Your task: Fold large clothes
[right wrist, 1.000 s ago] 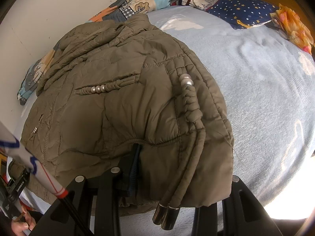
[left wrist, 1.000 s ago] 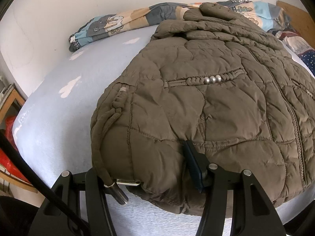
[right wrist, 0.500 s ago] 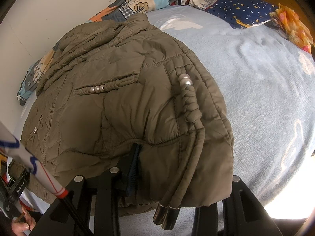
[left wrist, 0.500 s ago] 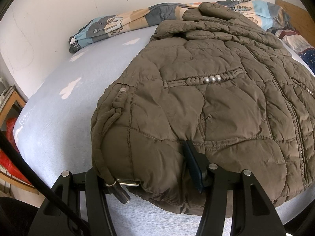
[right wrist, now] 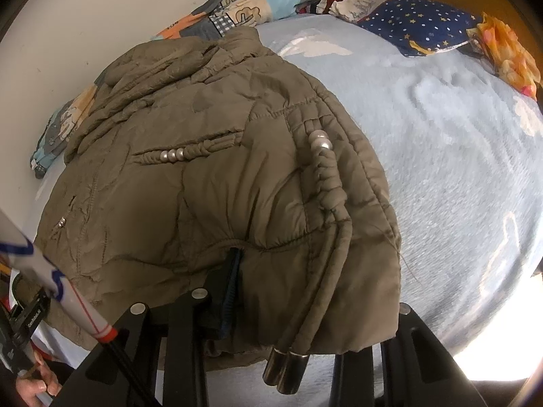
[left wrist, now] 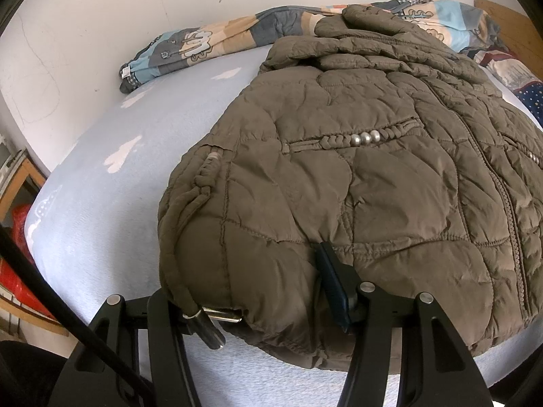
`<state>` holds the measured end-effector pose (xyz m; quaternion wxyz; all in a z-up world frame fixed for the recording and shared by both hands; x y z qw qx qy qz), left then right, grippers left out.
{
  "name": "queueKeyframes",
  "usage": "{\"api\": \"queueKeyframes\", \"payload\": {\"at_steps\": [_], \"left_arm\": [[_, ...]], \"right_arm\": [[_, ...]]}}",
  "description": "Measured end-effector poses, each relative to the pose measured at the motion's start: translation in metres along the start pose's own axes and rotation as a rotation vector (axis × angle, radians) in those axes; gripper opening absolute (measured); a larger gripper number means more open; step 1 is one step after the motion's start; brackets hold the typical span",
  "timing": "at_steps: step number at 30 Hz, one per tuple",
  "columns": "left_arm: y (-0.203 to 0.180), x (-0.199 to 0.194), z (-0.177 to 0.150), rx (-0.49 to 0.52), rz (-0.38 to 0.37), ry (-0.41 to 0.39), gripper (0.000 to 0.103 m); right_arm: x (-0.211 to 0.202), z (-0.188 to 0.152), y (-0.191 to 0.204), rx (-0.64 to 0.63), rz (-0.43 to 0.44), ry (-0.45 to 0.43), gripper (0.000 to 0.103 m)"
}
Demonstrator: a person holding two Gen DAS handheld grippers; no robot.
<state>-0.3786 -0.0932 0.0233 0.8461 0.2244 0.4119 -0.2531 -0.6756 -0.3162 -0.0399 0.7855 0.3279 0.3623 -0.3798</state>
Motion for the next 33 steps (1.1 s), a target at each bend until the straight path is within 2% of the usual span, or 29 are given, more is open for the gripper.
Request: {"api": "queueKeyframes", "payload": {"at_steps": [7, 33], "left_arm": [[0.003, -0.003, 0.000, 0.011, 0.007, -0.011, 0.056], [0.004, -0.015, 0.001, 0.041, 0.027, -0.051, 0.056]], "right_arm": [[-0.006, -0.001, 0.004, -0.018, -0.007, -0.016, 0.031], [-0.029, 0.002, 0.011, -0.023, 0.016, -0.071, 0.024]]}}
Point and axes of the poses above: each gripper's, at about its wrist camera, not at the fingertips, and x roughly the way its jaws point, y to its left, z to its top, the point moved 5 cm from there along x, roughly the way its jaws point
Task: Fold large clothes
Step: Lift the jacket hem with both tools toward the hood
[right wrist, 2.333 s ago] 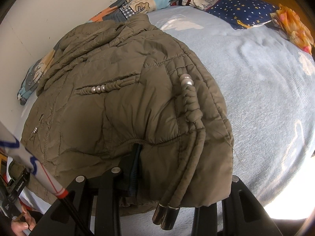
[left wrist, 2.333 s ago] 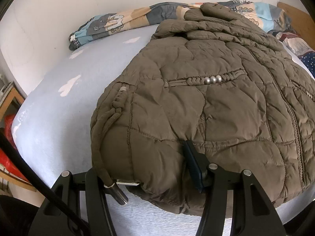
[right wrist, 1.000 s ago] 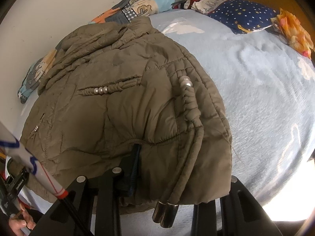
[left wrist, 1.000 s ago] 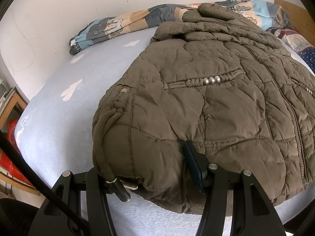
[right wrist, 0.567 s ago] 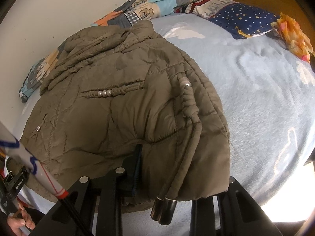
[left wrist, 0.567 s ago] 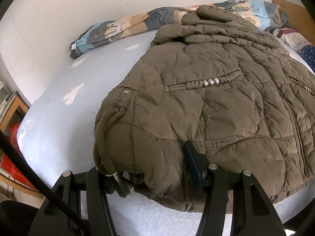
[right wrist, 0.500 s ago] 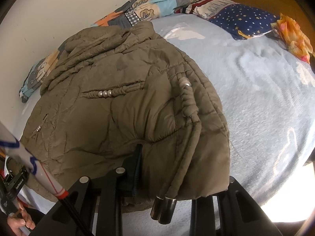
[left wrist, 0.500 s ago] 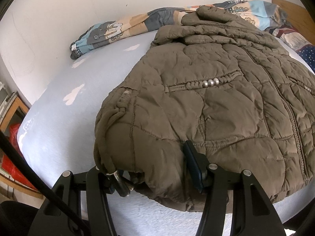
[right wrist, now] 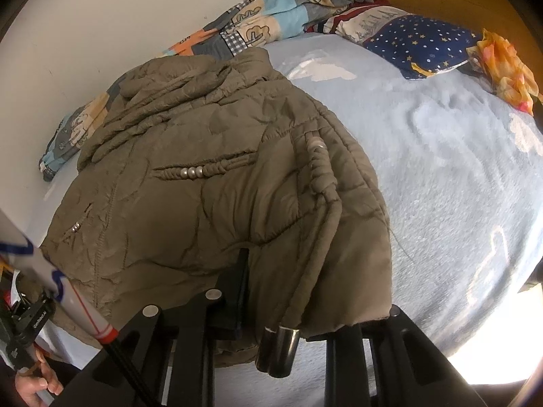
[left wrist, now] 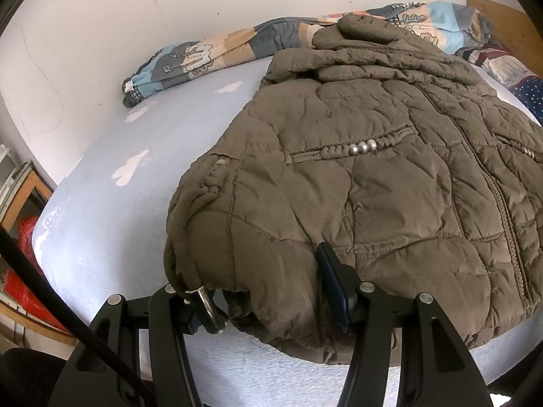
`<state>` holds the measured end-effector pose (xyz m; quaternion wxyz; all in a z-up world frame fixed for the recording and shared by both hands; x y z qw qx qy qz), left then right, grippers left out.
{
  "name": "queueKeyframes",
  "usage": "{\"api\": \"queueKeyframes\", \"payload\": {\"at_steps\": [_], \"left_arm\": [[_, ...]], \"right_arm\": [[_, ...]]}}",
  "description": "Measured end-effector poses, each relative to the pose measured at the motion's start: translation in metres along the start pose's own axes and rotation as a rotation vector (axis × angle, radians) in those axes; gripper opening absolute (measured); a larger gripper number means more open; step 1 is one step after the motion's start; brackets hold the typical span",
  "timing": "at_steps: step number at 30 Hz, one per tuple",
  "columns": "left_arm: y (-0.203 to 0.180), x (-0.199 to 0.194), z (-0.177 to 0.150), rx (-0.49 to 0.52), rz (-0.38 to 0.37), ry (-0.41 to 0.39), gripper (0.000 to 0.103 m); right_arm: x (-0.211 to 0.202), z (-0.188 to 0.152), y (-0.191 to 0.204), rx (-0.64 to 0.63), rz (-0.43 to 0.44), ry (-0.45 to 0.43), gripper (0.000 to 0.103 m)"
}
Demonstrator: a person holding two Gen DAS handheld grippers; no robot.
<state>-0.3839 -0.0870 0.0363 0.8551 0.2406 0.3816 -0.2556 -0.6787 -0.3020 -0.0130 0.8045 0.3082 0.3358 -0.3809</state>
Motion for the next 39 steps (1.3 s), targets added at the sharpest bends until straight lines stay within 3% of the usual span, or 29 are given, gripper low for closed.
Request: {"api": "queueKeyframes", "payload": {"at_steps": [39], "left_arm": [[0.0001, -0.0025, 0.0021, -0.001, 0.002, -0.009, 0.056]], "right_arm": [[-0.0088, 0.0062, 0.0002, 0.001, 0.020, -0.029, 0.023]]}}
Point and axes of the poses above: each gripper's, at about its wrist camera, not at the fingertips, and x roughly the way its jaws point, y to its left, z to its top, the point moved 5 cm from there along x, roughly the way its jaws point
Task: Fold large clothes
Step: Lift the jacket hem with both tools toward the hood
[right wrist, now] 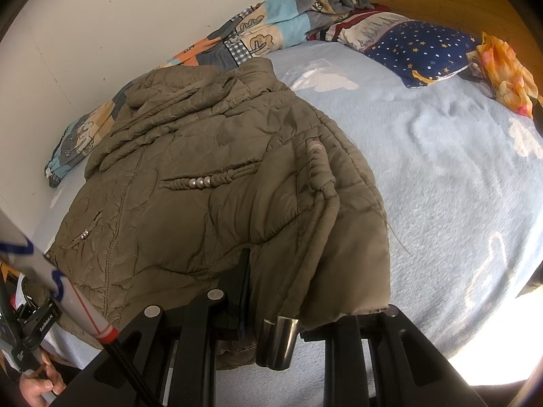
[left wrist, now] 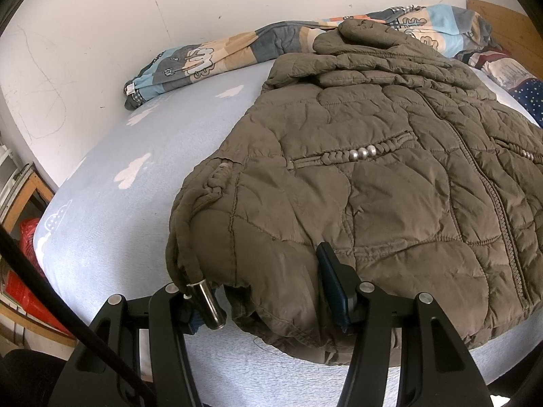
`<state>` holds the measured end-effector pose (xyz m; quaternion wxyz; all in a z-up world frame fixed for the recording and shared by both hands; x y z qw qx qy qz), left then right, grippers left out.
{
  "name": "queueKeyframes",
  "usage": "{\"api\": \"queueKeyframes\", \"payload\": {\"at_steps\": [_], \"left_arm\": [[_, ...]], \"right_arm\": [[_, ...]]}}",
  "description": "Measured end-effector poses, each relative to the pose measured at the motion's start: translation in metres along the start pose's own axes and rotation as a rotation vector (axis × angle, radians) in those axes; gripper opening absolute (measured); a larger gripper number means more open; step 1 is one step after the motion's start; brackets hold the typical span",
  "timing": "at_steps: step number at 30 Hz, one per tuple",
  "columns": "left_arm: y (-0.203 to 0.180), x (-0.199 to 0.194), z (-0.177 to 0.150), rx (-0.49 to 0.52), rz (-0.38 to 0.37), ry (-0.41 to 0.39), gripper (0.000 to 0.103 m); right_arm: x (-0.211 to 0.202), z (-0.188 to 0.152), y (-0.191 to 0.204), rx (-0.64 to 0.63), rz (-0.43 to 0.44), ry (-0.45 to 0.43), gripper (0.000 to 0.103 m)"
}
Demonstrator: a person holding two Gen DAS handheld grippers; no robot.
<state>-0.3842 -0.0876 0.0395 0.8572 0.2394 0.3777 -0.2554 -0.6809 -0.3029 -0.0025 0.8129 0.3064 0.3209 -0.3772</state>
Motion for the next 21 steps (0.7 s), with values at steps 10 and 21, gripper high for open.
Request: {"api": "queueKeyframes", "payload": {"at_steps": [10, 21], "left_arm": [[0.002, -0.006, 0.005, -0.006, 0.001, -0.020, 0.056], [0.005, -0.013, 0.015, -0.016, -0.013, -0.062, 0.054]], "right_arm": [[-0.005, 0.005, 0.005, -0.006, 0.008, -0.020, 0.022], [-0.010, 0.008, 0.007, -0.006, 0.022, -0.036, 0.021]]}}
Point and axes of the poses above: each gripper's, at about its wrist camera, not at the fingertips, and x roughly the way its jaws point, y to its left, z to its top, the point moved 5 cm from there along x, roughly the way its jaws point
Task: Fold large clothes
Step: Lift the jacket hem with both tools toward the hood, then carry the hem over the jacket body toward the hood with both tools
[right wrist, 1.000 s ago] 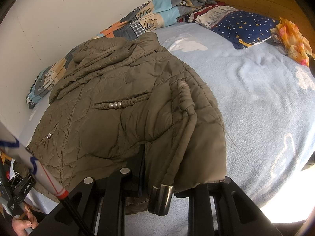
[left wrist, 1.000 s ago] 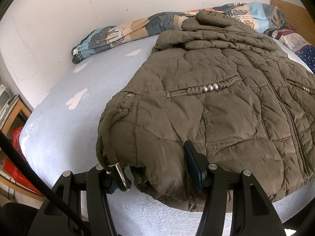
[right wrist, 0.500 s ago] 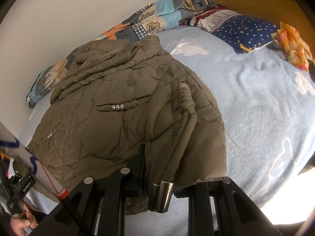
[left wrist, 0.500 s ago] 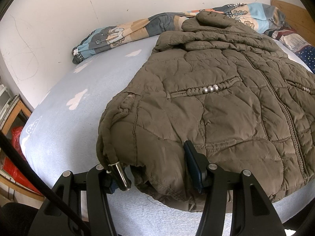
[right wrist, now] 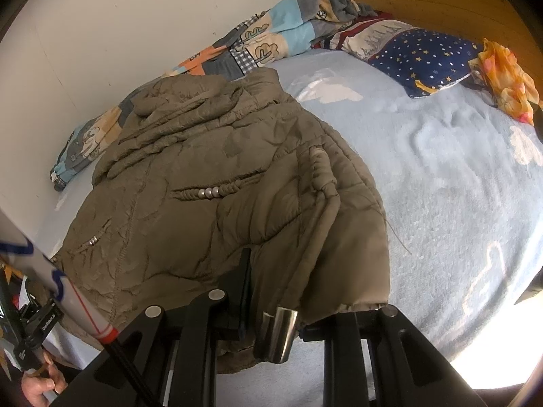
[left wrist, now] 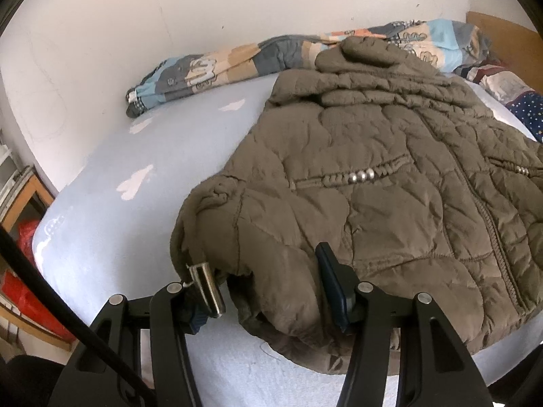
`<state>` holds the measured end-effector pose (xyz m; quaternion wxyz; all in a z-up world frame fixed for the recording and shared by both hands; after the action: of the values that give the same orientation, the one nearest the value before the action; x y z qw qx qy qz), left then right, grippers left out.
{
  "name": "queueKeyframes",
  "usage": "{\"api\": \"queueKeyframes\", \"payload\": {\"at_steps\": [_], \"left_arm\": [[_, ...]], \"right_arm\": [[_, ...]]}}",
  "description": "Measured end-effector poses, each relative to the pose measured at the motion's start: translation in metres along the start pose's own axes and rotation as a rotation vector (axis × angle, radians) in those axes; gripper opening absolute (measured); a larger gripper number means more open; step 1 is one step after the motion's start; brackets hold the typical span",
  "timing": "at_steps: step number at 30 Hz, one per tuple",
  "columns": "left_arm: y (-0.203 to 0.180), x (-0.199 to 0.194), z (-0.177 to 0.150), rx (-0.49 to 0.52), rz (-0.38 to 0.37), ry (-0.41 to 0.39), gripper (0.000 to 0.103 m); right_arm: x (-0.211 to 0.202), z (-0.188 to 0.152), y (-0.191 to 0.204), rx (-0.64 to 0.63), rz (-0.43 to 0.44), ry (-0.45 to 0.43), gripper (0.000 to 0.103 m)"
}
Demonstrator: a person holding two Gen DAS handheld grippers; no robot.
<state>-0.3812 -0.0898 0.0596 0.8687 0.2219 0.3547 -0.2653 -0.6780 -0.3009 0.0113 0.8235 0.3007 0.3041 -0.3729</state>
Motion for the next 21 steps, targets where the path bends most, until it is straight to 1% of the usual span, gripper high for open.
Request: {"api": "queueKeyframes", "payload": {"at_steps": [4, 10, 17, 21], "left_arm": [[0.002, -0.007, 0.008, -0.002, -0.011, -0.032, 0.053], [0.007, -0.020, 0.024, -0.028, -0.030, -0.073, 0.052], [0.013, -0.027, 0.052, -0.060, -0.051, -0.110, 0.051], [0.017, -0.029, 0.068, -0.073, -0.078, -0.123, 0.051]], "right_arm": [[-0.008, 0.008, 0.002, -0.001, 0.022, -0.031, 0.021], [-0.019, 0.020, 0.005, -0.004, 0.051, -0.056, 0.020], [-0.035, 0.043, 0.012, -0.012, 0.092, -0.097, 0.019], [-0.045, 0.059, 0.019, -0.024, 0.114, -0.123, 0.019]]}}
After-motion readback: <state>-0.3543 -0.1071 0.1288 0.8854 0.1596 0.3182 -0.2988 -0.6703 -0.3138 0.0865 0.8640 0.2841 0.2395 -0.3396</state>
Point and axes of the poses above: each gripper's, at about its wrist camera, not at the fingertips, and x roughly the way its jaws point, y to its left, z to its top, the point moved 5 cm from there along x, roughly the way its jaws point
